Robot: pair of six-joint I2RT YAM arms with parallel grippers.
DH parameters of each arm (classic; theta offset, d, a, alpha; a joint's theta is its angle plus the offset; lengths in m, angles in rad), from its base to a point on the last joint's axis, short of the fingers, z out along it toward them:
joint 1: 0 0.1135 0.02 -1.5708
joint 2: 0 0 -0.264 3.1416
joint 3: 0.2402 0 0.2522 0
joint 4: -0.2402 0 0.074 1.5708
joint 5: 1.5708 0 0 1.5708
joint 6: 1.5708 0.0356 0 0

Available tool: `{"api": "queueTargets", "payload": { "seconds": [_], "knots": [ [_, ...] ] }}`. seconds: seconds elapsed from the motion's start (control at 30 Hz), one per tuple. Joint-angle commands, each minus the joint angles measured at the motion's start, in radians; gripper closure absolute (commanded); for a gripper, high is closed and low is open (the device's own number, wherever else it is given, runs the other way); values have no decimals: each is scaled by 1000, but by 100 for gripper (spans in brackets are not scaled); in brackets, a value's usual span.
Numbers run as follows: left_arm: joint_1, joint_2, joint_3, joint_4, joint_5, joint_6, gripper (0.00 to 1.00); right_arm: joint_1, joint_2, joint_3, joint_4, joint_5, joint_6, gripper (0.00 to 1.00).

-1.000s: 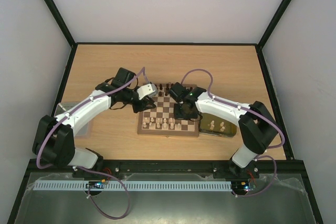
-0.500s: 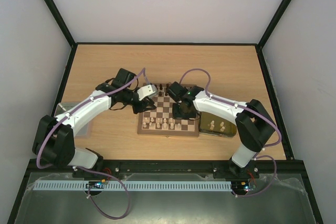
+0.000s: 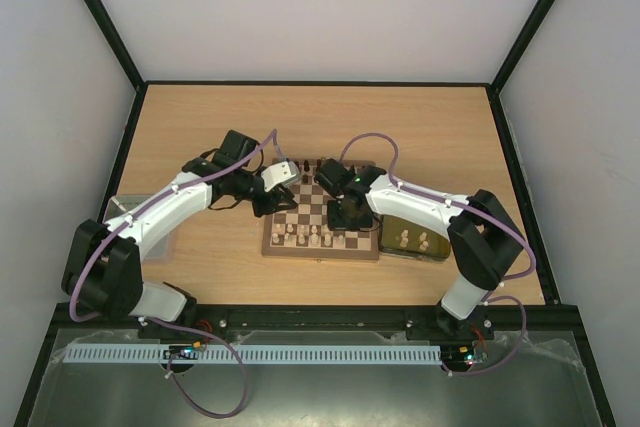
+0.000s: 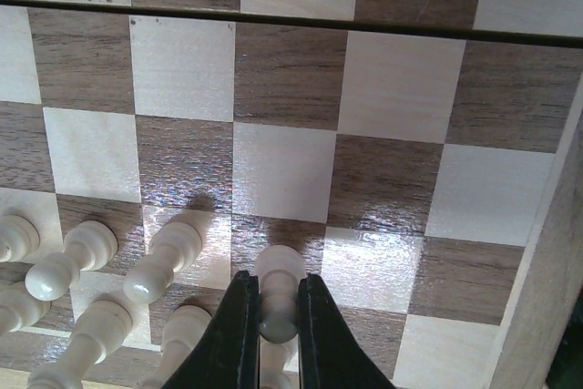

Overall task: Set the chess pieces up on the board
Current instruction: Place the chess piece on the chessboard.

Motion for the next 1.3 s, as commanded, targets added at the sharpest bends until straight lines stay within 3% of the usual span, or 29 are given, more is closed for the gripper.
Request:
{"api": "queueTargets", "payload": {
  "seconds": [0.0,0.33,0.67,0.97,1.27],
  "knots": [
    [5,-29,-11,-13,23,18,73,11,18,25,-34,5,-12,98],
    [5,-30,-10,-15,22,20,72,17,34,23,-26,2,-12,97],
    [5,-25,-9,-13,22,20,72,18,38,32,-26,5,-14,84],
    [5,-21,-10,-10,22,20,72,18,36,41,-23,7,-13,81],
    [2,-23,-7,-16,64,20,72,14,2,83,-82,105,-12,77]
  ]
}}
